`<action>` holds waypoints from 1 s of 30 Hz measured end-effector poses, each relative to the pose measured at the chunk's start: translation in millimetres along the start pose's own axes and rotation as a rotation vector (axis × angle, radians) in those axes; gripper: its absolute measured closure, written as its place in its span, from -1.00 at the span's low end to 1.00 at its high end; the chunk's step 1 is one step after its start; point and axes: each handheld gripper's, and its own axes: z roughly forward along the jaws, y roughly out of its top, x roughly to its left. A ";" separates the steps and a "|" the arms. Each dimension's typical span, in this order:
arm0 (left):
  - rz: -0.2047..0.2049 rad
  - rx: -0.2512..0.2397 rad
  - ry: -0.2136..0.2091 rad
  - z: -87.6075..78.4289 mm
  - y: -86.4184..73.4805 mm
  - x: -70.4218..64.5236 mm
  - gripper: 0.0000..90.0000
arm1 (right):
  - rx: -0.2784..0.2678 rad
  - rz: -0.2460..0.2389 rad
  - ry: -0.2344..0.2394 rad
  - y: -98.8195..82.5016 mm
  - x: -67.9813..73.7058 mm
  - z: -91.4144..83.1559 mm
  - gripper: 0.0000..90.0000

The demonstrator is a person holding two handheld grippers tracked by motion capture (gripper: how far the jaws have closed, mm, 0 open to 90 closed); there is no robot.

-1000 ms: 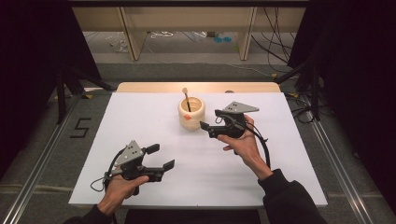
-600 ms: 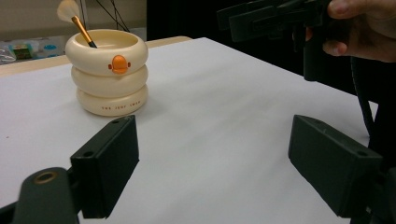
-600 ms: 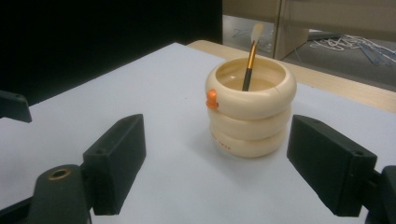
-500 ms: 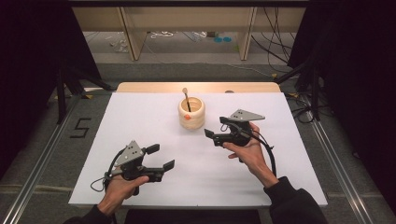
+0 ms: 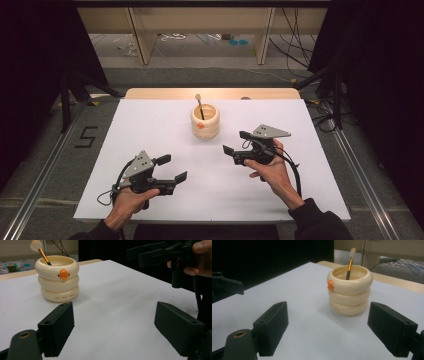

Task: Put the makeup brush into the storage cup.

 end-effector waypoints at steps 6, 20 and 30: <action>0.001 0.001 0.001 -0.1 0.0 0.3 -0.65 | -0.013 0.011 0.003 -3.4 0.0 -4.8 -0.61; -0.009 0.002 0.004 0.1 -0.2 -0.2 -0.65 | -0.011 0.010 -0.004 -14.2 4.6 -15.9 -0.64; -0.008 0.001 0.004 0.1 -0.2 -0.2 -0.65 | -0.004 -0.006 -0.013 -19.8 11.0 -23.7 -0.65</action>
